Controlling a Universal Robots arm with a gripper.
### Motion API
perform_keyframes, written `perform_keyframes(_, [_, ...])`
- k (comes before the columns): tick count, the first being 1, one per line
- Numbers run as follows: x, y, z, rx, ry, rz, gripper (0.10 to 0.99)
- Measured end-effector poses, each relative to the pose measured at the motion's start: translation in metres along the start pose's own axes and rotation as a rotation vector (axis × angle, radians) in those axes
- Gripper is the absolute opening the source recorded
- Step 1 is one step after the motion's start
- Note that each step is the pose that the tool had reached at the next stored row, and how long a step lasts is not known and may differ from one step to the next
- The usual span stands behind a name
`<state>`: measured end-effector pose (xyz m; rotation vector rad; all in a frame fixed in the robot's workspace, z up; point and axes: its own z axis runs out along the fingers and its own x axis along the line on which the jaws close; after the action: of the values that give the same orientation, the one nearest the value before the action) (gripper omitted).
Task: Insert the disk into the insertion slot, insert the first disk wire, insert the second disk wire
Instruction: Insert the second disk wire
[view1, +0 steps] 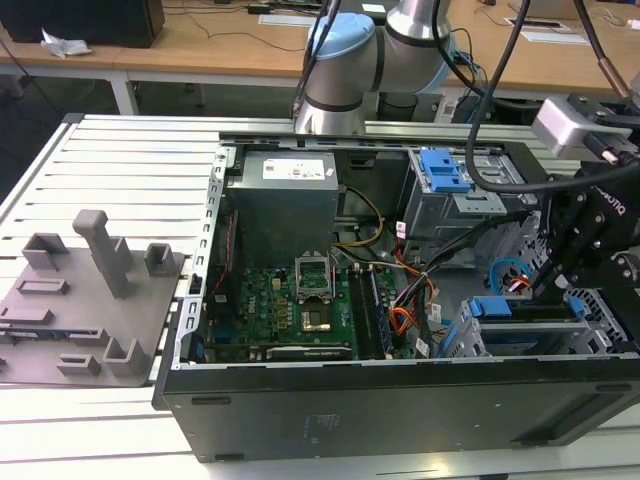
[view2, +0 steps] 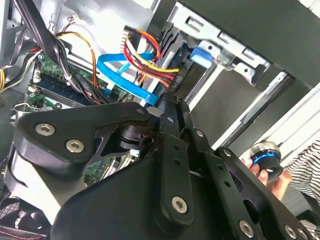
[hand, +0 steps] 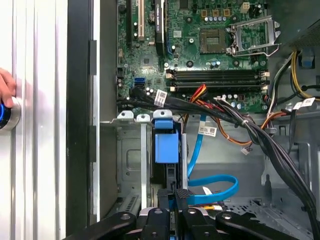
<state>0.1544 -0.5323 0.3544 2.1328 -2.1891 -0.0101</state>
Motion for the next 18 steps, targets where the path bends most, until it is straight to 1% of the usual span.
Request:
perform_keyframes(1, [0.0001, 0.0019, 0.0001, 0.0, -0.0048, 0.0, 0.165])
perform_keyframes(3, [0.0, 0.0023, 0.0008, -0.001, -0.0153, 0.002, 0.165])
perform_keyframes(4, [-0.0001, 0.0022, 0.0017, -0.001, -0.0197, 0.005, 0.165])
perform_keyframes(5, [-0.0002, 0.0021, 0.0042, -0.001, -0.0249, 0.014, 0.165])
perform_keyframes(6, [-0.0003, 0.0012, 0.0059, -0.002, -0.0267, 0.019, 0.165])
perform_keyframes(9, [-0.0005, -0.0023, 0.0084, -0.002, -0.0275, 0.02, 0.165])
perform_keyframes(12, [-0.0007, -0.002, 0.0126, -0.002, -0.0366, 0.02, 0.165])
perform_keyframes(14, [-0.0001, -0.0016, 0.0141, -0.002, -0.0381, 0.019, 0.165])
perform_keyframes(16, [0.0035, -0.0016, 0.0159, -0.002, -0.0385, 0.02, 0.165])
perform_keyframes(18, [0.0038, -0.0017, 0.0168, -0.002, -0.039, 0.02, 0.165])
